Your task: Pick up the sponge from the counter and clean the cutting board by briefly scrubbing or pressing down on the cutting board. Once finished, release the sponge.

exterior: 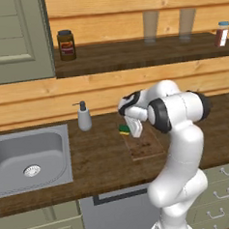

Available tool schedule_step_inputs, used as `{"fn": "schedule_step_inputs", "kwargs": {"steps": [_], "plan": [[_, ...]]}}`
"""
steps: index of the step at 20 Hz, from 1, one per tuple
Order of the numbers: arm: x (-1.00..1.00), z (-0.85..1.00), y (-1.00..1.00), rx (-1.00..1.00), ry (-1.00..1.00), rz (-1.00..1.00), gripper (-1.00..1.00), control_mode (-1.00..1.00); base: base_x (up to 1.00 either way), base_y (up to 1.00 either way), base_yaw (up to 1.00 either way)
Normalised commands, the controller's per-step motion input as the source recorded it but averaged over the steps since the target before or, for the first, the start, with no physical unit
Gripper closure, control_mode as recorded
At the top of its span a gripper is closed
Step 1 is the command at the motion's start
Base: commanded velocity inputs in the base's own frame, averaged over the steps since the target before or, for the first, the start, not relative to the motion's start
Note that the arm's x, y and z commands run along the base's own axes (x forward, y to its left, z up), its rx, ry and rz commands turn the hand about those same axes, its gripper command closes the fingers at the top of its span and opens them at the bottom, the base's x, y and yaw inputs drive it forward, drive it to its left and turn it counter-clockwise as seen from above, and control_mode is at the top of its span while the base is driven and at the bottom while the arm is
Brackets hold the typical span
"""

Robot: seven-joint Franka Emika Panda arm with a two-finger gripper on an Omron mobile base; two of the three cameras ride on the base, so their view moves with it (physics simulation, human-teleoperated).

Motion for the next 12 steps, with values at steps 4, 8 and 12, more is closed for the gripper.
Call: {"fn": "schedule_step_inputs", "kwargs": {"steps": [4,8,12], "plan": [[0.84,0.0,0.0,0.0,0.0,0.0,1.0,-1.0,0.0,0.0,0.0],[0.72,-0.18,0.0,0.0,0.0,0.0,1.0,-1.0,0.0,0.0,0.0],[0.38,-0.44,0.0,0.0,0.0,0.0,1.0,-1.0,0.0,0.0,0.0]]}}
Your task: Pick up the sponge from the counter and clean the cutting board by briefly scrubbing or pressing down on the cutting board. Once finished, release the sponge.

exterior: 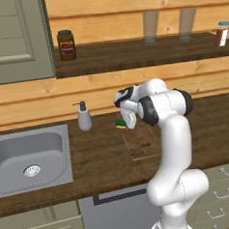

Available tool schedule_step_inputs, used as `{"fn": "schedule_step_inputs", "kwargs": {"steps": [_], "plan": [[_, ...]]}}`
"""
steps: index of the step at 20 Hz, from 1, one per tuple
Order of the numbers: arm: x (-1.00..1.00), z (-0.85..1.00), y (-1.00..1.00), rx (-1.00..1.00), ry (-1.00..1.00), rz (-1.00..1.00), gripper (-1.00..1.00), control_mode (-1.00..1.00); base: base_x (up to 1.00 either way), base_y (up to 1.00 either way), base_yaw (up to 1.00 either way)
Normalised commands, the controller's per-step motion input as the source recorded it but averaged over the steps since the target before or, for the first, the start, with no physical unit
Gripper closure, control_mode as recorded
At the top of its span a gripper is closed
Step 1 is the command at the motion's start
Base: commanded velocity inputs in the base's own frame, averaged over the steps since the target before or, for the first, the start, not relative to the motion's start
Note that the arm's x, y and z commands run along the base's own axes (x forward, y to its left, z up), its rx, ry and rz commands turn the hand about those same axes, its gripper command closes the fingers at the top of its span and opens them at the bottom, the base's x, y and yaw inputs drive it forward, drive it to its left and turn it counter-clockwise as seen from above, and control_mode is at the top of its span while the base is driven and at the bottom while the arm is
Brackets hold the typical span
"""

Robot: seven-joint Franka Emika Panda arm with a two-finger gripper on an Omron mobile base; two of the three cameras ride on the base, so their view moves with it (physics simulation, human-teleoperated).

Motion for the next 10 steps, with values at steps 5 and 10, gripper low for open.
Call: {"fn": "schedule_step_inputs", "kwargs": {"steps": [5,10], "plan": [[0.01,-0.57,0.0,-0.06,0.0,0.01,1.0,-1.0,0.0,0.0,0.0],[-0.42,-0.2,0.0,-0.16,-0.02,0.11,1.0,-1.0,0.0,0.0,0.0]]}}
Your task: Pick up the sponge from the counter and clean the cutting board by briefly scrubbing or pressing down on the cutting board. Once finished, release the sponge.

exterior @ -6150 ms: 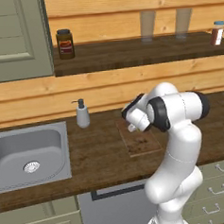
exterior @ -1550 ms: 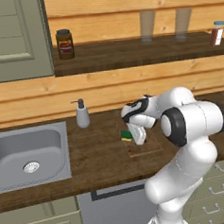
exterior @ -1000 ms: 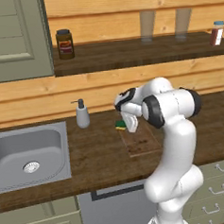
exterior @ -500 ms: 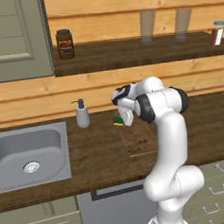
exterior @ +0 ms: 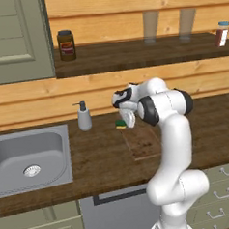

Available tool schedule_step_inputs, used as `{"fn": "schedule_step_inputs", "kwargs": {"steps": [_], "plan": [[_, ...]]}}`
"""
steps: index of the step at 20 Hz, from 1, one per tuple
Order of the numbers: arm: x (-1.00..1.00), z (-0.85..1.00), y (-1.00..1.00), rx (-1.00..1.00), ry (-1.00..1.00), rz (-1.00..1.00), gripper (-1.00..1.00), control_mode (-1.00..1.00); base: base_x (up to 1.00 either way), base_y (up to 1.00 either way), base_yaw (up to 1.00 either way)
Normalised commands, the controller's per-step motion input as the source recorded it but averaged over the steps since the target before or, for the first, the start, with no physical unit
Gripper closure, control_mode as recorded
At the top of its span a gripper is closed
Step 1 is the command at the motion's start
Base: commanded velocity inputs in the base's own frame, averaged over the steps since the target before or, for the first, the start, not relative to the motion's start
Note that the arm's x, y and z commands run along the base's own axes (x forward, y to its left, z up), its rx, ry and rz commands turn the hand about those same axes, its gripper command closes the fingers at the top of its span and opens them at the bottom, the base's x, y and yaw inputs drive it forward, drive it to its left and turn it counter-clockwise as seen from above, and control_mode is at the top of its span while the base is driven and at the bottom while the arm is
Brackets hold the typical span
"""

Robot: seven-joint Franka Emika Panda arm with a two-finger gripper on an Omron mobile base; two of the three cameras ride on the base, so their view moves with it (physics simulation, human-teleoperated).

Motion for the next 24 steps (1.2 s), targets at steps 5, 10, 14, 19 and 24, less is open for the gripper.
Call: {"fn": "schedule_step_inputs", "kwargs": {"steps": [5,10,14,19,24], "plan": [[-0.76,-0.03,0.0,-0.09,-0.06,0.17,1.0,-1.0,0.0,0.0,0.0],[-0.88,0.0,0.0,0.0,-0.08,0.17,1.0,-1.0,0.0,0.0,0.0],[-0.81,0.0,0.0,0.0,-0.09,0.16,1.0,-1.0,0.0,0.0,0.0],[-0.8,0.0,0.0,0.0,-0.08,0.16,1.0,-1.0,0.0,0.0,0.0],[-0.68,-0.04,0.0,0.0,-0.05,0.17,1.0,-1.0,0.0,0.0,0.0]]}}
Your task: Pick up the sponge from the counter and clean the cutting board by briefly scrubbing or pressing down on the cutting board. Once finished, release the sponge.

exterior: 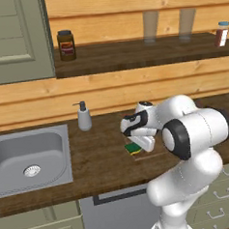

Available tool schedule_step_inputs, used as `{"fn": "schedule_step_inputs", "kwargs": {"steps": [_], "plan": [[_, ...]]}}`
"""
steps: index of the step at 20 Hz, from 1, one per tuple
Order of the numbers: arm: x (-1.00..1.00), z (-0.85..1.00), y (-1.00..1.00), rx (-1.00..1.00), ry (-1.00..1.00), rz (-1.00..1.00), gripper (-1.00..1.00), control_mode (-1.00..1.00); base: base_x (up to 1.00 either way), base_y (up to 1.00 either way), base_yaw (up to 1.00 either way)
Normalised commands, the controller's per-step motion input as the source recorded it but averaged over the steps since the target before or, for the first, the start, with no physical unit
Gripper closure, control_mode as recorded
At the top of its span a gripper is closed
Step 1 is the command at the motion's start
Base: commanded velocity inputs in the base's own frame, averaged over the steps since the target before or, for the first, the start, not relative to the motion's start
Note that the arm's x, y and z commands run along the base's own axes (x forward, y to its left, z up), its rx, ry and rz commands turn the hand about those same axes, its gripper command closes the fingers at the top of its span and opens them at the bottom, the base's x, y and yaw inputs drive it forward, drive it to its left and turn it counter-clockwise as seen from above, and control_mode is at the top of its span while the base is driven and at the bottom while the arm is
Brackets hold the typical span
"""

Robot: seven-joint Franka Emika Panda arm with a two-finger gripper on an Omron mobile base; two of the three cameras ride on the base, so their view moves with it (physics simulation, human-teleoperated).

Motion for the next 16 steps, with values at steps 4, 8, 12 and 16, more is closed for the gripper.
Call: {"fn": "schedule_step_inputs", "kwargs": {"steps": [4,8,12,16], "plan": [[-0.44,-0.12,-0.07,0.0,-0.02,0.15,1.0,-1.0,0.0,0.0,0.0],[0.05,-0.08,-0.58,0.0,0.0,0.09,1.0,-1.0,0.0,0.0,0.0],[0.18,0.0,-0.52,0.0,0.0,0.05,1.0,-1.0,0.0,0.0,0.0],[0.16,0.0,-0.52,0.0,0.0,0.04,1.0,-1.0,0.0,0.0,0.0]]}}
